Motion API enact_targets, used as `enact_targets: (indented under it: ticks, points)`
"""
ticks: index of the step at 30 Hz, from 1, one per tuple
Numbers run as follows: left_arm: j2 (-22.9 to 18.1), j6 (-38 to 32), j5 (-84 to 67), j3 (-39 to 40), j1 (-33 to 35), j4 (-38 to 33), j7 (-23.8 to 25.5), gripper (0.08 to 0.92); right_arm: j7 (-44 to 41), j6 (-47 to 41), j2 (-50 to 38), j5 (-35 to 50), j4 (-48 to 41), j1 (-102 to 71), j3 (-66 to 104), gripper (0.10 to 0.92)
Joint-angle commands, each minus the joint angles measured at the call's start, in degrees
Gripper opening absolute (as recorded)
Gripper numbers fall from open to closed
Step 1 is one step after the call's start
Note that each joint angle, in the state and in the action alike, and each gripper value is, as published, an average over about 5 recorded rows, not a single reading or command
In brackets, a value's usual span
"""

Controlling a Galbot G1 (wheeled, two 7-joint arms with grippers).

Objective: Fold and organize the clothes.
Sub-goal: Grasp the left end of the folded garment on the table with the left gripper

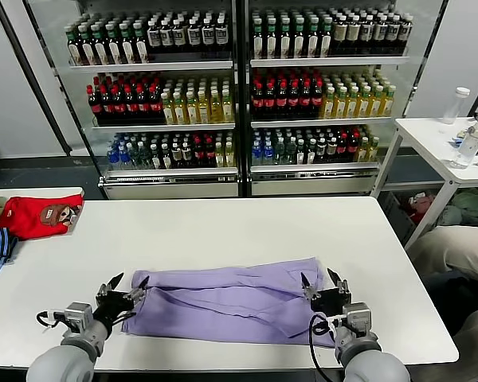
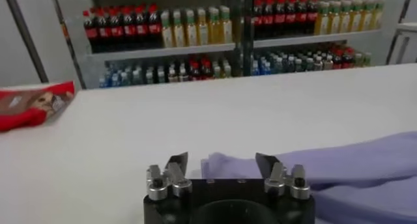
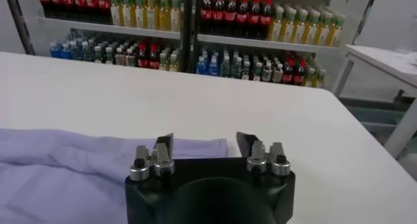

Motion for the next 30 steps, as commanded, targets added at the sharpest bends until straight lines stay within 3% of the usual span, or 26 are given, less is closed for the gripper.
enact_targets:
  ticks: [1,5,20,30]
  points:
    - [-3.03,1.93,-5.13,2.27,-0.12,-0.01,-7.28,0.778,-0.20,-0.06,0.40,-2.28,1.82,-2.10,0.53,0.805]
    - [-3.79,1.87,-9.87,2.59,-2.30,1.50,-7.83,0.819,-0.37,-0.05,0.76,-2.87,1.57,-2.13,0.39,0.822]
    - [-3.89,5.65,-5.82,4.25,-2.64,2.72,-10.67,0.814,-0.86,-0.07,1.30,-4.36,-0.44,-0.98,-0.71,0.823]
    - [-4.91,5.55,-5.53,5.08,-2.17,1.83,-10.49,0.559,-1.08,-0.07,1.40,-4.91,-0.58,-1.08,-0.72,0.823]
